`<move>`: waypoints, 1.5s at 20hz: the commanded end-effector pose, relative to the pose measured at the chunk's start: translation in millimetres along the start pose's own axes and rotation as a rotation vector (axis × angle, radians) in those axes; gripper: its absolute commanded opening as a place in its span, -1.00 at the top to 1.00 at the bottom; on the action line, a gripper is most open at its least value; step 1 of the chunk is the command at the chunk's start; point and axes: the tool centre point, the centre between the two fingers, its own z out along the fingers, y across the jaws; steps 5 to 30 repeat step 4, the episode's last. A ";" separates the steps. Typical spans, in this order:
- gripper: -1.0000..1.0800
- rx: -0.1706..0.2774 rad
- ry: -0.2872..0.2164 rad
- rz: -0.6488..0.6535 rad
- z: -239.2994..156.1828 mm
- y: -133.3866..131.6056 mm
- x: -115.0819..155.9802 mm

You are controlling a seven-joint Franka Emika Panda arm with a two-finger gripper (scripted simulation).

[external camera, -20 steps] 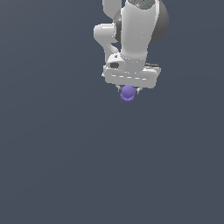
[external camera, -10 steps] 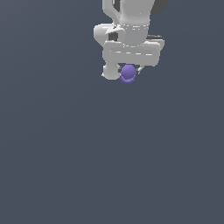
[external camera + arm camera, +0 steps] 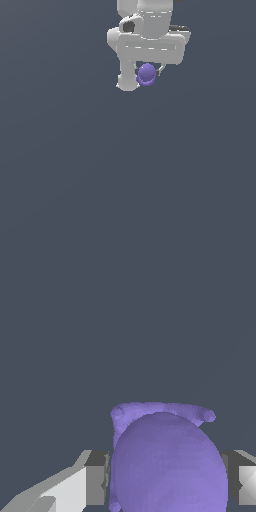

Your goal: Pick up the object and move it to a goal position.

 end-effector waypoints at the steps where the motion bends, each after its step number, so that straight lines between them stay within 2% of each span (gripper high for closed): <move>1: 1.00 0.000 -0.001 0.000 0.1 -0.1 0.3; 30: 1.00 0.000 -0.001 0.000 2.2 -0.5 1.4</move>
